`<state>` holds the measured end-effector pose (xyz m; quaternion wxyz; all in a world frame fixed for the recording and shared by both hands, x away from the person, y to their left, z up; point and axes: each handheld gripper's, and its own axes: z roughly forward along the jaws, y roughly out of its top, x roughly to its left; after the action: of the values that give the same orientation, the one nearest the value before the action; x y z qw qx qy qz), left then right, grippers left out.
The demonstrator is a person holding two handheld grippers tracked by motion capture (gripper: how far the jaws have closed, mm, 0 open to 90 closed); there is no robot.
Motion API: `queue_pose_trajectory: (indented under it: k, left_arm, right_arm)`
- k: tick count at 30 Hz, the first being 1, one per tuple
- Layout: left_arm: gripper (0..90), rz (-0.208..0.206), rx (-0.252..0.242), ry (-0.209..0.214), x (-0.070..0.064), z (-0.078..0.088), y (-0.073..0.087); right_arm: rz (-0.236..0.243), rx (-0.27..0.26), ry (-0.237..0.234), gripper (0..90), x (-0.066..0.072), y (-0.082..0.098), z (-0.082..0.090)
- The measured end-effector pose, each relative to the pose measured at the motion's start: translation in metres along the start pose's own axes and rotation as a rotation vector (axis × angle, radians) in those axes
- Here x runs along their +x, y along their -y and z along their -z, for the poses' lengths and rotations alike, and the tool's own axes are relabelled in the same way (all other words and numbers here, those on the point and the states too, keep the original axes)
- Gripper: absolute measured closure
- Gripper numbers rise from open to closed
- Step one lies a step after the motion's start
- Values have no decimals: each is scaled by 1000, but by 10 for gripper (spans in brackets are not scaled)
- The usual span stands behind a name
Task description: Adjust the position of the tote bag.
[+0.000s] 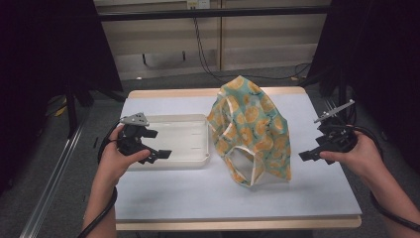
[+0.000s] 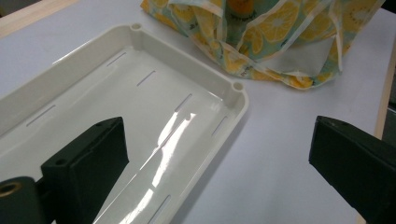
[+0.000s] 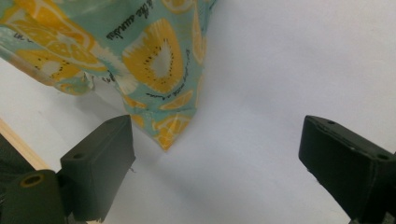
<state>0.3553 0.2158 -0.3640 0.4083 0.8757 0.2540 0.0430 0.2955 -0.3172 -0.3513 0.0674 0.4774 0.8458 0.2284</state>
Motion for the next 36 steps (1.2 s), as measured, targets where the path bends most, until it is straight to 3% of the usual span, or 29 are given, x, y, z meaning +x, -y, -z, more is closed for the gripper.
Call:
queue_pose_trajectory:
  k: [8, 16, 28, 36]
  left_arm:
    - [43, -2, 17, -9, 0, -1, 0]
    - [43, 14, 7, -4, 1, -3, 2]
    - [44, 5, 14, 4, 1, -3, 3]
    - [46, 8, 18, 4, 1, -2, 4]
  right_arm:
    - [1, 8, 1, 102, 4, -4, 7]
    - [14, 40, 15, 116, 14, -20, 14]
    - [41, 42, -26, 109, 26, -49, 26]
    - [26, 32, -36, 115, 31, -65, 38]
